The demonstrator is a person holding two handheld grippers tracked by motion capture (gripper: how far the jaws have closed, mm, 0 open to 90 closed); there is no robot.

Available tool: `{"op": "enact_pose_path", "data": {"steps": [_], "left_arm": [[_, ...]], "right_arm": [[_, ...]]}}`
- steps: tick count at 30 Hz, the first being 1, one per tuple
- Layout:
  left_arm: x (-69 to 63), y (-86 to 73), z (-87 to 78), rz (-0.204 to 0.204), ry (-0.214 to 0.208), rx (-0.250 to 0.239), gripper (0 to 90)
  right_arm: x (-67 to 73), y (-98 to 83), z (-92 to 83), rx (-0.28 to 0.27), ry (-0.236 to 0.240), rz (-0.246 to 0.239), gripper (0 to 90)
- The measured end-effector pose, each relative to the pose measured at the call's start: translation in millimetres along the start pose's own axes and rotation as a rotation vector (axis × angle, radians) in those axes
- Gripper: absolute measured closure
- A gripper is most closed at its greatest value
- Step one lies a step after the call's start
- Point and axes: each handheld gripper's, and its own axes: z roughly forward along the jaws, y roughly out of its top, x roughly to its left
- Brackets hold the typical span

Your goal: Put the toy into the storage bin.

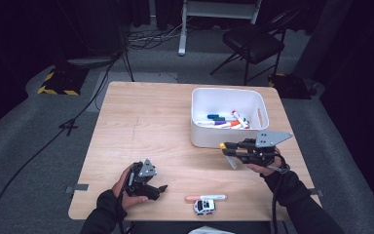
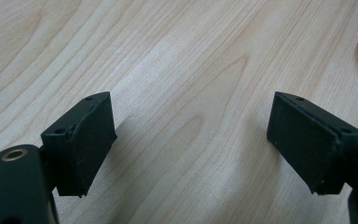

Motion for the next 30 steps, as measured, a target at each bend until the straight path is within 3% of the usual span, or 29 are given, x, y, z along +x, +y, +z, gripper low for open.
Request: {"op": "enact_pose_path", "data": {"steps": [10, 13, 21, 30], "left_arm": [[0.0, 0.0, 0.0, 0.001, 0.0, 0.0, 15.5], [0.0, 0.0, -0.1, 0.001, 0.0, 0.001, 15.5], [0.0, 0.0, -0.1, 0.001, 0.0, 0.001, 15.5], [0.0, 0.0, 0.0, 0.0, 0.0, 0.0, 15.5]], "right_arm": [[-16.7, 56.0, -43.9, -0.05, -0.118, -0.038, 75.5], [-21.2, 71.2, -52.0, -0.075, -0.131, -0.039, 75.5], [-34.7, 96.2, -56.5, -0.085, -0.181, -0.051, 75.4], [-63.3, 102.1, -41.9, -0.061, -0.208, -0.025, 75.4]]}}
